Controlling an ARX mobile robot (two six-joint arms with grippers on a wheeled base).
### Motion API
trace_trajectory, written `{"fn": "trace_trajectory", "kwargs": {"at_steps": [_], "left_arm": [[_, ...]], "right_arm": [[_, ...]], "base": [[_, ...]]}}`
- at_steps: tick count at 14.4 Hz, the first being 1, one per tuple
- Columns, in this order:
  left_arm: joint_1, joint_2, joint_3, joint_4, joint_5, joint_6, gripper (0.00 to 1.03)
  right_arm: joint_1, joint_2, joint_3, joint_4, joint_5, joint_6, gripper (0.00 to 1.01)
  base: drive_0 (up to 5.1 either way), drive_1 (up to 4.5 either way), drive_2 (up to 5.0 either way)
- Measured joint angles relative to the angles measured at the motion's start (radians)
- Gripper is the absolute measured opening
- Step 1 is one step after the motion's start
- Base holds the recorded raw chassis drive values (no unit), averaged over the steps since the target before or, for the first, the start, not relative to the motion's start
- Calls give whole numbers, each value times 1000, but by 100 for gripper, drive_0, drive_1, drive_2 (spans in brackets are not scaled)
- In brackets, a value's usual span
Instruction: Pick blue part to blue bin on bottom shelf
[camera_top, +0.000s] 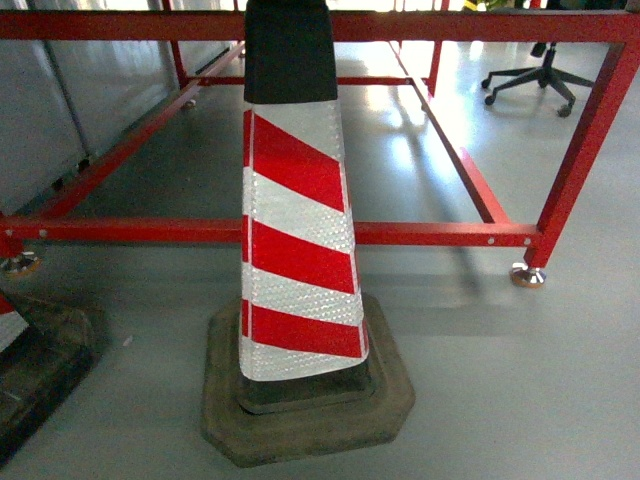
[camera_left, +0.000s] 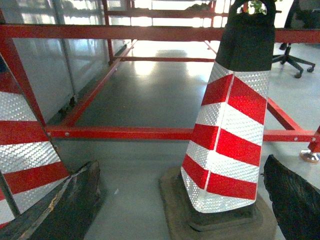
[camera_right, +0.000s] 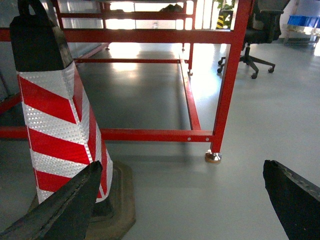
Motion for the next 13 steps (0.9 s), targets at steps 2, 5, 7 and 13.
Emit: {"fn": "trace_trajectory", "kwargs": {"at_steps": [2, 5, 7, 13], "left_arm": [[0, 0, 0, 0, 0, 0, 98], [0, 0, 0, 0, 0, 0, 98], [0, 0, 0, 0, 0, 0, 98], [0, 0, 0, 0, 0, 0, 98]], "right_arm": [[0, 0, 0, 0, 0, 0, 98], [0, 0, 0, 0, 0, 0, 98], [0, 0, 0, 0, 0, 0, 98], [0, 0, 0, 0, 0, 0, 98]], "base": [[0, 0, 0], [0, 0, 0], [0, 0, 0], [0, 0, 0]]}}
